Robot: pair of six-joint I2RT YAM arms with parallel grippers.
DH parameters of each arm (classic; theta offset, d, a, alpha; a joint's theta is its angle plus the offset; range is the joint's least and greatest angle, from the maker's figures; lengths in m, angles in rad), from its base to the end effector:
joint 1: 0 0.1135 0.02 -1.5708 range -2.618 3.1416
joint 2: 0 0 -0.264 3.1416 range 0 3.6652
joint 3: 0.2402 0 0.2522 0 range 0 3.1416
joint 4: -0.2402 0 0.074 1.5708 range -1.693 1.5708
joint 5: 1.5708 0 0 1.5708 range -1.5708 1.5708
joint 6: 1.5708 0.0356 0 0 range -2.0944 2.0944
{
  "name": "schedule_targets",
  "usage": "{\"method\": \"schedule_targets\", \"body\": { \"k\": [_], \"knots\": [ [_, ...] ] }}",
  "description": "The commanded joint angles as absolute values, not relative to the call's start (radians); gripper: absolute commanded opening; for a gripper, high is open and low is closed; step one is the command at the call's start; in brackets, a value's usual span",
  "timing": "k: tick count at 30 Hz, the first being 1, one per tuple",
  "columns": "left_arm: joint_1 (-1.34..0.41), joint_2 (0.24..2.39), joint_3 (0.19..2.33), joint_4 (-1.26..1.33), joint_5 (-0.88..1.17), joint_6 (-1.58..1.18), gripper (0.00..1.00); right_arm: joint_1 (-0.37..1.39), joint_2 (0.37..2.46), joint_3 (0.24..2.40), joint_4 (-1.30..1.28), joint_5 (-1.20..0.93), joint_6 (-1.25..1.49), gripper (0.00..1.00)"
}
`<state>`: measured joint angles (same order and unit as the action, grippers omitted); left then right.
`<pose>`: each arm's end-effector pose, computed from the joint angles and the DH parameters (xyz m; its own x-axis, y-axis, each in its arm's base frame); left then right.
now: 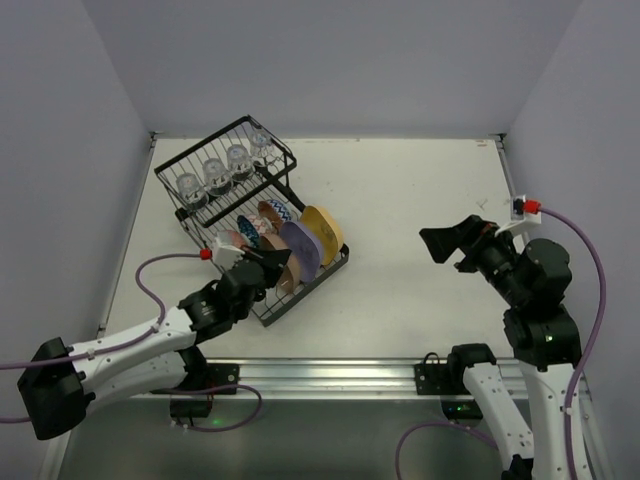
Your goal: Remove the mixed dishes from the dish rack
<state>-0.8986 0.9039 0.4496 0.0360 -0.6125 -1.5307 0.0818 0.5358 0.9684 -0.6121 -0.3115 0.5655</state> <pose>0.1389 -0.1417 0.2255 -0.3230 -0.9071 -0.2700 -0.2402 0.3545 -0.9037 0.0952 0.0187 0.3862 -0.3530 0.4828 -0.8014 -0.2241 0.7880 0.5734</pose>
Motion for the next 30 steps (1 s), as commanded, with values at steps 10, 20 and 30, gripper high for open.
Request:
{"method": "schedule_targets", "body": {
  "k": [10,20,30],
  "knots": [
    [-0.897,0.787,0.492,0.091,-0.589,-1.427,0.00,0.077,0.566,0.971,-0.558,-0.361,0.563,0.99],
    [-0.899,0.712,0.688,-0.141,-0.318,-1.131,0.00,0.077,0.586,1.035,-0.592,-0.354,0.543,0.99],
    [-1.102,1.183,1.377,-0.592,-0.153,-0.562,0.00,0.077,0.705,1.176,-0.678,-0.448,0.489,0.99]
  ]
}}
